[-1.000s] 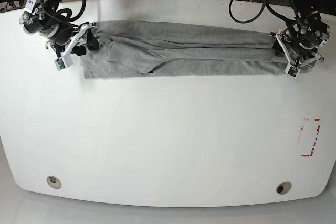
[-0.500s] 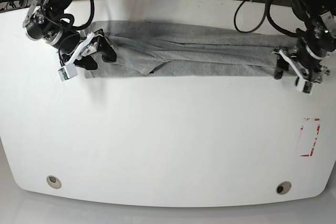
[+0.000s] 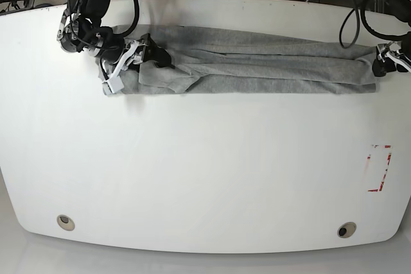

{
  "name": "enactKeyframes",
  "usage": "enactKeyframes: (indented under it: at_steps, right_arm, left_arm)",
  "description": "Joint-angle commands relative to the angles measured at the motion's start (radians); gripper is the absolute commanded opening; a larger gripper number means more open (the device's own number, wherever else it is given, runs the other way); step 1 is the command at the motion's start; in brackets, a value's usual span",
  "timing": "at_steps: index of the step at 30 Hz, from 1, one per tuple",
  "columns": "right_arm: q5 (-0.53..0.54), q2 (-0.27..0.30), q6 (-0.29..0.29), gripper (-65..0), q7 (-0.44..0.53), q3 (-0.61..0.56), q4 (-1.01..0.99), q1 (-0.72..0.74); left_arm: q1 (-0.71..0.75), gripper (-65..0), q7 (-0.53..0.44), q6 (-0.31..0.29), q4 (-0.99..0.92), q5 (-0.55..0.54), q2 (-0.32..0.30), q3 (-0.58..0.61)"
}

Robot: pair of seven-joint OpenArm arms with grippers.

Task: Fold the T-shirt properly
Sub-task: 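Pinch the folded strip's ends with both grippers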

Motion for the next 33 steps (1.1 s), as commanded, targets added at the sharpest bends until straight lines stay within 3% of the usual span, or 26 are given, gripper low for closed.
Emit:
enactKeyframes:
  at_steps: [1,11,20,23,25,27,28,33]
  right_arm:
    - [-0.005,0.008,0.006,-21.2,0.025,-0.008,0.011,0.005]
    - [-0.032,0.016,0.006,-21.2,0.039,-0.041,0.011,0.008]
    - [-0.032,0.022,0.006,-21.2,0.039,-0.044,0.016,0.008]
    - [-0.032,0.024,0.006,-21.2,0.039,-0.041,0.017,0.008]
    - [-0.032,0.024,0.006,-21.4,0.040,-0.040,0.012,0.006]
    - [-0.033,0.024,0.006,-21.6,0.050,-0.040,0.012,0.006]
    - [-0.033,0.024,0.006,-23.0,0.060,-0.043,0.012,0.006]
    - [-0.035,0.025,0.006,-40.1,0.070,-0.046,0.009,0.006]
  left_arm:
    - [-0.005,-15.6,-0.012,-0.001,-0.049,-0.019,-0.041,-0.001]
    - [-0.011,-15.6,-0.076,-0.001,-0.216,-0.022,-0.058,0.010]
    - [-0.013,-17.1,-0.076,-0.001,-0.223,-0.022,-0.042,0.129]
    - [-0.013,-28.2,-0.076,-0.001,-0.223,-0.019,-0.042,0.145]
    - [-0.013,-46.1,-0.078,-0.001,-0.221,-0.019,-0.042,0.154]
    - [-0.013,-58.6,-0.078,-0.001,-0.213,-0.019,-0.042,0.157]
    - [-0.013,-61.9,-0.078,-0.001,-0.212,-0.022,-0.042,0.157]
    - [0.010,-60.7,-0.075,-0.001,-0.017,-0.022,-0.018,0.157]
